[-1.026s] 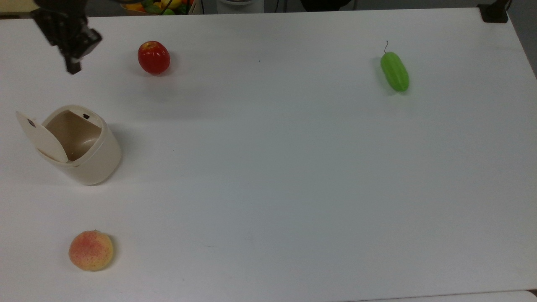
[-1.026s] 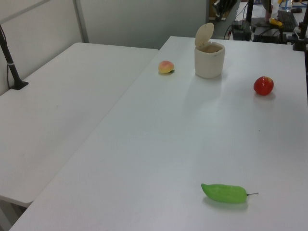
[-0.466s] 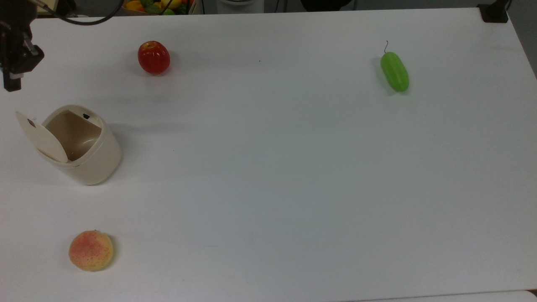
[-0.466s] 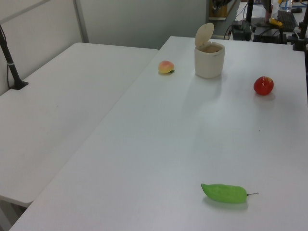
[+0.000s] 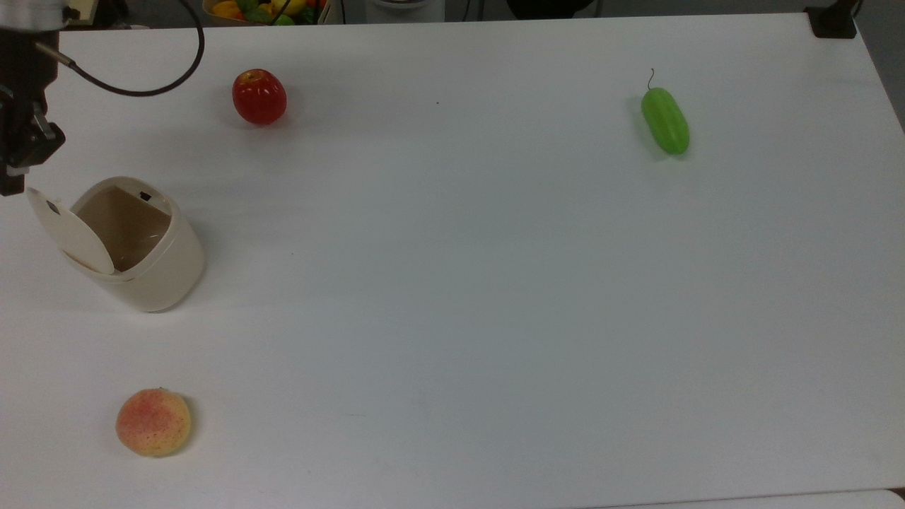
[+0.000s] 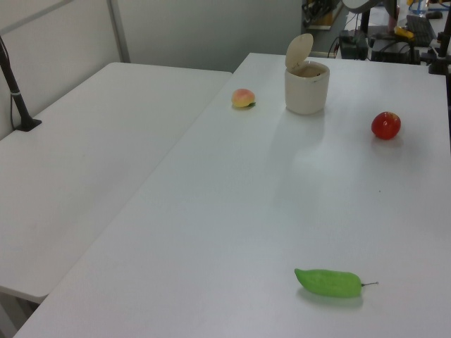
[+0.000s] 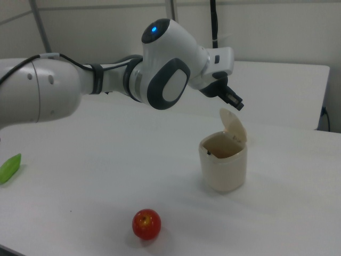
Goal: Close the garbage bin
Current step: 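Move the gripper over to the open lid of the cream bin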
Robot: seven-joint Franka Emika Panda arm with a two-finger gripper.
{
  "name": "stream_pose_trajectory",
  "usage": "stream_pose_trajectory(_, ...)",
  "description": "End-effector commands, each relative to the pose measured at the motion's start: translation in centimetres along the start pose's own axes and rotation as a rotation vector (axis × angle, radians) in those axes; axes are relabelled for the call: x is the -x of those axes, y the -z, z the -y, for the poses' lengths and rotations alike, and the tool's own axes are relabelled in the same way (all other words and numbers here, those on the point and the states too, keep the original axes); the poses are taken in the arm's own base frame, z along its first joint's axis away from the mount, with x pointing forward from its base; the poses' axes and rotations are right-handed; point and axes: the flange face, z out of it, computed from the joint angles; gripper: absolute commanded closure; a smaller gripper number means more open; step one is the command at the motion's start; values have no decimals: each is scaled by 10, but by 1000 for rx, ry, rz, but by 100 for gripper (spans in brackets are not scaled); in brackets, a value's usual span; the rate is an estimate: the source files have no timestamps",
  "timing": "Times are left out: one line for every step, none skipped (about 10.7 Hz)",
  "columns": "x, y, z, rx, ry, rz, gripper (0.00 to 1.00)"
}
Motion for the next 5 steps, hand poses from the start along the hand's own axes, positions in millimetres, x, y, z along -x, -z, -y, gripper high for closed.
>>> stream_pose_trajectory(8,-21,-1,-3,-17,-15,100)
stream_pose_trajectory(8,-22,1,-7,-17,-19,100)
stream_pose_trajectory(8,-22,3,-11,-17,-20,100)
stream_pose_trajectory(10,-23,5,-14,-18,-15,100)
stream_pose_trajectory(11,-24,6,-13,-16,-8,100)
